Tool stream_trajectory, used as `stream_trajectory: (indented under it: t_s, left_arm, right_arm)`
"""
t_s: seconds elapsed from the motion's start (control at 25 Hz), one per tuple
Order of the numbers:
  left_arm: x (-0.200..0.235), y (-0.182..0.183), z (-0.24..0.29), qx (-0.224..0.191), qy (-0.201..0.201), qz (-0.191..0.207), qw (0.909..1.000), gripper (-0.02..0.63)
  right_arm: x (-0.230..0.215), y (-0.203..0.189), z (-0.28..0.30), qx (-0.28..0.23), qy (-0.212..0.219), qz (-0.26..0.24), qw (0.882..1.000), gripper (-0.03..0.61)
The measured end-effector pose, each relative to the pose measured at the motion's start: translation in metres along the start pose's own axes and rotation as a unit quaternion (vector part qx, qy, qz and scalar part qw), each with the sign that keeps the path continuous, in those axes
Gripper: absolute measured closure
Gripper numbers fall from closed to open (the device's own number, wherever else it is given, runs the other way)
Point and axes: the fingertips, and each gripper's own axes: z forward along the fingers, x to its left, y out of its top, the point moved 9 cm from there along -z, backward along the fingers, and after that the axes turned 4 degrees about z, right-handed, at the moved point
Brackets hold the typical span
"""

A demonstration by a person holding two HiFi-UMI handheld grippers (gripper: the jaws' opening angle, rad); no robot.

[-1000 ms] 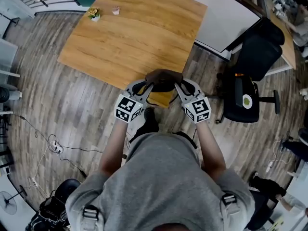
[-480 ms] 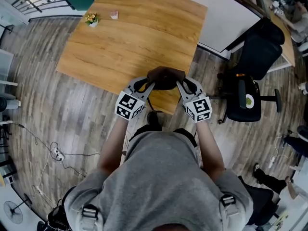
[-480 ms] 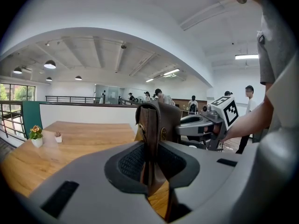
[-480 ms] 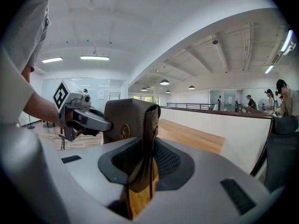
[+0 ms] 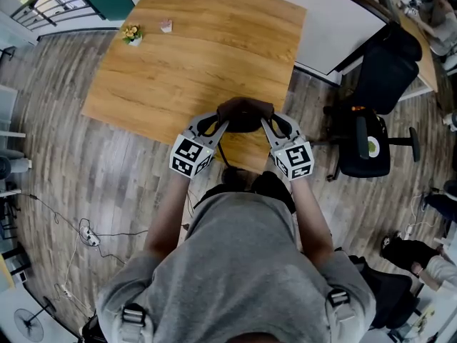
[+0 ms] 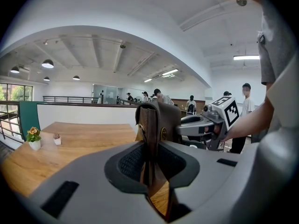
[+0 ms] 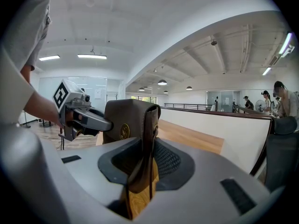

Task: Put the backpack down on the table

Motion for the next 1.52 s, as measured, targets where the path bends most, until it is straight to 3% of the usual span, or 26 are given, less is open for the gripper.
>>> stream_trajectory:
  t_s: [0.4, 0.92, 1.52]
  left_arm:
    - [0.016, 0.006, 0.021, 0.006, 0.008, 0.006, 0.9999, 0.534]
    - [0.049, 0.004, 0.047, 0.01, 0.042, -0.025, 0.9988, 0.534]
    - [0.069, -0.013, 0.086, 0.029, 0.071, -0.043, 0.9961, 0.532]
  right_arm:
    - [-0.022, 0.003, 0.018, 0.003, 0.005, 0.001, 1.0, 0.483]
    - [-0.054, 0.011, 0.066, 0.02, 0.044, -0.014, 0.999, 0.483]
    - [-0.086, -0.005, 0.1, 0.045, 0.061, -0.018, 0.997, 0.483]
